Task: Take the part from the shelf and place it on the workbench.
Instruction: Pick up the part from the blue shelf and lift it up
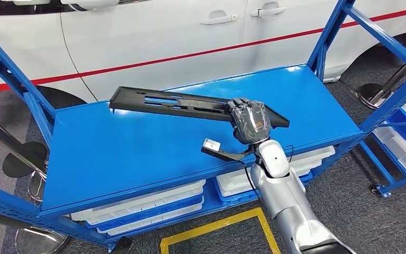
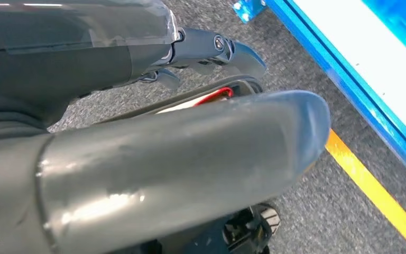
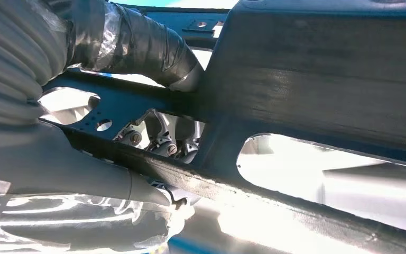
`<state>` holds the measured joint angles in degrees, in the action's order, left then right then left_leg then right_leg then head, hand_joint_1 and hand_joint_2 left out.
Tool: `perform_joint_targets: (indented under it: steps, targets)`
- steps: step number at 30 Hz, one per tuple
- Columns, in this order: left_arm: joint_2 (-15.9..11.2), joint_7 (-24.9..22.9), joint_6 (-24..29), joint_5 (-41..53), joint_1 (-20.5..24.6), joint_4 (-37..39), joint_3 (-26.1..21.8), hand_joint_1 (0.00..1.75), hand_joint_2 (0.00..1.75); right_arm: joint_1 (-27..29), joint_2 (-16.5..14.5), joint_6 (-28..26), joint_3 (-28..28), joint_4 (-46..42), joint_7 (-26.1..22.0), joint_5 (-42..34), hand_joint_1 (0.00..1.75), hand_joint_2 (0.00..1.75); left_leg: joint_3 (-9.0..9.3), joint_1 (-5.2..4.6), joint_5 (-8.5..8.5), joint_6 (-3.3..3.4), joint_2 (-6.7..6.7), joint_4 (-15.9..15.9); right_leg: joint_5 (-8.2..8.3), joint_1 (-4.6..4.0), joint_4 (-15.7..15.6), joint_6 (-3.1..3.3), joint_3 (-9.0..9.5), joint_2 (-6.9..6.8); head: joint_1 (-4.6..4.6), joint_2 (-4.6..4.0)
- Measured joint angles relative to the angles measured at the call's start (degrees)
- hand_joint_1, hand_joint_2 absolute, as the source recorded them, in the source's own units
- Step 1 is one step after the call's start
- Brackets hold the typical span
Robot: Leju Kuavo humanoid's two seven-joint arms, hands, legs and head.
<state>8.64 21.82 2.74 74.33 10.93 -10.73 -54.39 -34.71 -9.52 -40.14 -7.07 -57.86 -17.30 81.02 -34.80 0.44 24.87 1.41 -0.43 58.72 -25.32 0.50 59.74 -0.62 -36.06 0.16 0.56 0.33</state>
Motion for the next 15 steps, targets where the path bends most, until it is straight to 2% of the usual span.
perform_joint_targets:
  steps: [1,2,4,5,6,7,9,10,12,15]
  targets:
    - [0.02,0.28,0.16,-0.17,-0.05,0.0,-0.01,0.0,1.75,0.56,-0.51,-0.01,1.14,-3.42,-2.32,0.12,1.75,1.75,0.1,0.07,-0.16,0.38,0.02,-0.26,-0.98,0.06,1.33,-0.2,-0.59,0.0,-0.01,0.0]
    - [0.04,0.57,0.25,-0.31,-0.04,0.0,-0.01,0.0,1.75,1.03,-1.08,-0.01,2.22,-6.76,-4.51,0.18,1.75,1.75,0.2,0.13,-0.27,0.68,0.05,-0.45,-2.52,0.12,3.85,-0.33,-1.72,0.0,-0.01,0.0]
    - [0.07,1.1,0.32,-0.55,-0.07,0.0,-0.02,0.0,1.75,2.11,-2.3,0.01,4.24,-12.7,-8.54,-0.18,1.75,1.75,0.22,0.04,-0.22,1.05,0.05,-0.48,-5.82,0.18,11.05,-0.48,-5.02,0.01,-0.01,0.0]
    - [0.08,1.39,0.33,-0.73,-0.2,0.0,-0.02,0.0,1.75,2.88,-2.97,0.01,5.37,-15.66,-10.84,-0.54,1.75,1.75,0.24,0.02,-0.17,1.12,0.01,-0.45,-6.61,0.22,13.8,-0.55,-6.35,0.01,-0.01,0.0]
    - [0.08,1.67,0.34,-0.91,-0.42,0.0,-0.02,0.0,1.75,3.66,-3.69,0.02,6.51,-18.48,-13.19,-0.93,1.75,1.75,0.27,0.02,-0.1,1.17,-0.04,-0.41,-6.36,0.25,14.73,-0.58,-6.85,0.0,-0.01,0.0]
    - [0.08,1.94,0.34,-1.07,-0.69,0.0,-0.02,0.0,1.75,4.29,-4.44,0.02,7.52,-21.04,-15.32,-1.28,1.75,1.75,0.31,0.02,-0.02,1.15,-0.1,-0.35,-5.13,0.28,13.46,-0.54,-6.3,-0.02,-0.02,0.0]
    - [0.08,2.4,0.34,-1.23,-1.06,0.0,-0.02,0.0,1.75,4.93,-5.92,0.04,8.88,-25.18,-18.3,-1.91,1.75,1.75,0.35,-0.07,0.25,0.85,-0.13,-0.09,-1.66,0.23,6.63,-0.28,-3.06,-0.05,-0.01,0.0]
    - [0.08,2.62,0.35,-1.25,-1.11,0.0,-0.02,0.0,1.75,5.12,-6.63,0.04,9.22,-26.82,-19.13,-2.31,1.75,1.75,0.29,-0.18,0.43,0.6,-0.12,0.13,-0.55,0.14,3.38,-0.12,-1.47,-0.05,0.01,0.0]
    - [0.08,3.11,0.39,-1.33,-1.16,0.0,-0.02,0.0,1.75,5.67,-7.76,0.05,9.74,-29.57,-20.41,-3.21,1.75,1.75,0.18,-0.34,0.65,0.01,-0.08,0.36,-0.1,-0.11,0.3,0.23,0.02,-0.01,0.02,0.0]
    - [0.08,3.77,0.44,-1.68,-1.48,0.0,-0.02,0.0,1.75,6.33,-8.7,0.07,10.32,-32.26,-21.74,-4.09,1.75,1.75,-0.1,-0.15,1.35,-0.89,0.02,1.05,0.03,-0.1,-0.18,1.14,0.25,0.08,0.01,0.0]
